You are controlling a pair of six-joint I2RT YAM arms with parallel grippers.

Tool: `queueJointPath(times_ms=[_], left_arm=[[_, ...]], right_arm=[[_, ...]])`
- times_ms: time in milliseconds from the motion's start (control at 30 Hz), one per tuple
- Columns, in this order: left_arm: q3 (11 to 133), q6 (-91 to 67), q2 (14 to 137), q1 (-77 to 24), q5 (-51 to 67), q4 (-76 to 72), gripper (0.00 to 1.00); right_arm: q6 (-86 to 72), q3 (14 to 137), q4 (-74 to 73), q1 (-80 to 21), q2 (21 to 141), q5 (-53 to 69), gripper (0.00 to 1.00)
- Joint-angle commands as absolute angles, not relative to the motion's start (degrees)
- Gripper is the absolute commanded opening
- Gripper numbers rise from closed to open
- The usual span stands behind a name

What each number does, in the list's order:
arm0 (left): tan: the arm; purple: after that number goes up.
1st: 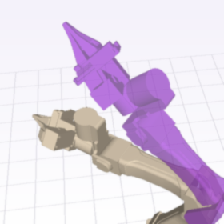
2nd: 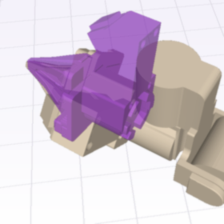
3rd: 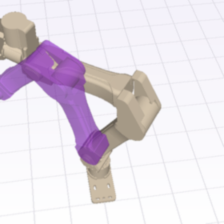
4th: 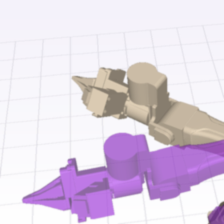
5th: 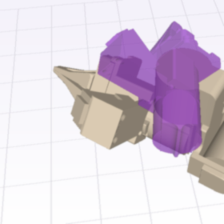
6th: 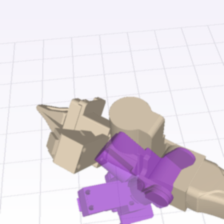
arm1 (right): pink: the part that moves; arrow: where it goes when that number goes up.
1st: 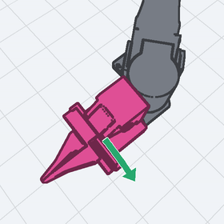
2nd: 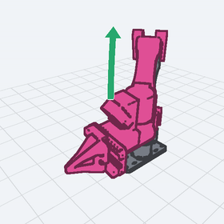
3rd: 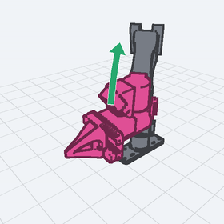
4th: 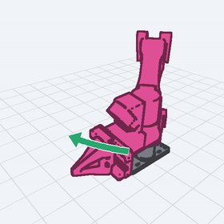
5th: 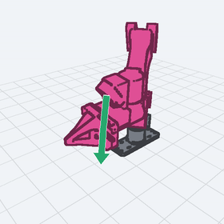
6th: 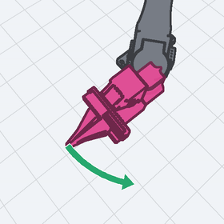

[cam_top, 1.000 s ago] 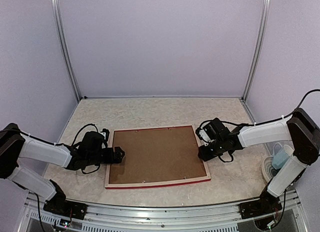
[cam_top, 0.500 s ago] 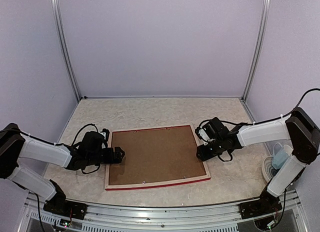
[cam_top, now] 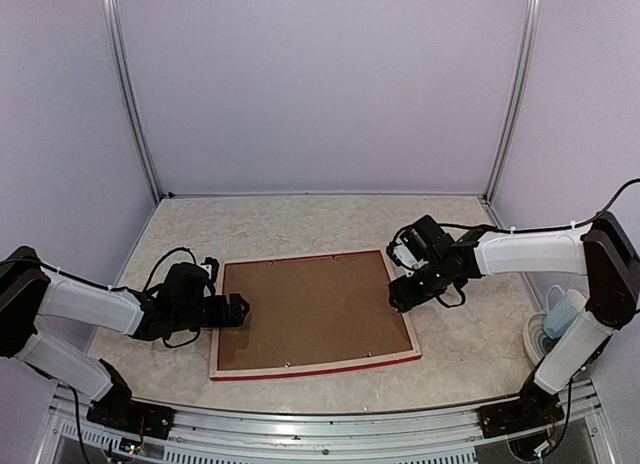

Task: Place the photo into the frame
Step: Press the fastener onto the backboard.

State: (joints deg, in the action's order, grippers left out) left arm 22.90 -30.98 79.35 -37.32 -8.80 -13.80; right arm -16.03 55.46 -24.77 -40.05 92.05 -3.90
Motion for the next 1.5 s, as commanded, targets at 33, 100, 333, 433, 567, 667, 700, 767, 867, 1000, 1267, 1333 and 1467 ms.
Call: queueJointPath(times_ms=[33, 100, 333, 433, 567, 667, 700, 767, 867, 1000, 1267, 1333, 1467], left_arm=[[22.5, -30.56, 79.16, -37.09, -8.03, -15.29, 0.99], [22.46, -30.59, 79.1, -37.09, -8.02, -15.29, 0.99], [22.5, -30.59, 78.64, -37.09, -8.29, -15.05, 0.99], [22.58, -31.81, 77.96, -37.38, -9.79, -13.65, 0.99], [24.99, -34.61, 78.5, -37.78, -13.62, -7.29, 0.99], [27.23, -36.12, 78.79, -37.34, -16.6, -3.97, 0.99], [27.53, -36.39, 78.62, -37.15, -17.36, -3.24, 0.99], [27.97, -37.27, 77.67, -36.69, -18.32, -2.22, 0.99], [27.31, -38.76, 75.55, -34.96, -17.04, -1.57, 0.98], [26.31, -40.12, 72.71, -32.71, -15.34, -0.21, 0.91], [27.8, -39.64, 74.65, -31.82, -16.32, 5.93, 0.82], [28.47, -39.26, 76.18, -31.9, -16.19, 7.25, 0.82], [28.06, -39.15, 77.09, -32.06, -14.52, 7.48, 0.81]], right_arm=[[-13.33, 55.62, -27.33, -39.75, 93.87, -3.65, 0.63], [-12.78, 55.73, -27.26, -39.74, 94.82, -3.81, 0.63], [-12.22, 54.79, -25.82, -39.54, 97.0, -3.45, 0.63], [-12.59, 53.83, -24.41, -39.55, 97.34, -2.29, 0.63], [-12.71, 52.9, -23.1, -39.53, 97.57, -1.93, 0.63], [-12.53, 52.03, -21.47, -39.56, 97.15, -1.93, 0.63], [-12.49, 51.77, -21.0, -39.55, 97.06, -1.82, 0.63], [-12.48, 50.88, -19.69, -39.53, 96.67, -1.93, 0.63], [-12.63, 48.72, -17.28, -39.51, 96.12, -1.81, 0.63], [-12.7, 46.17, -14.0, -39.53, 94.98, -1.75, 0.64], [-12.05, 43.3, -9.39, -39.59, 92.41, -0.77, 0.65], [-12.13, 43.03, -9.28, -39.55, 91.55, -0.44, 0.65], [-12.39, 41.93, -8.57, -39.55, 89.29, -0.1, 0.66]])
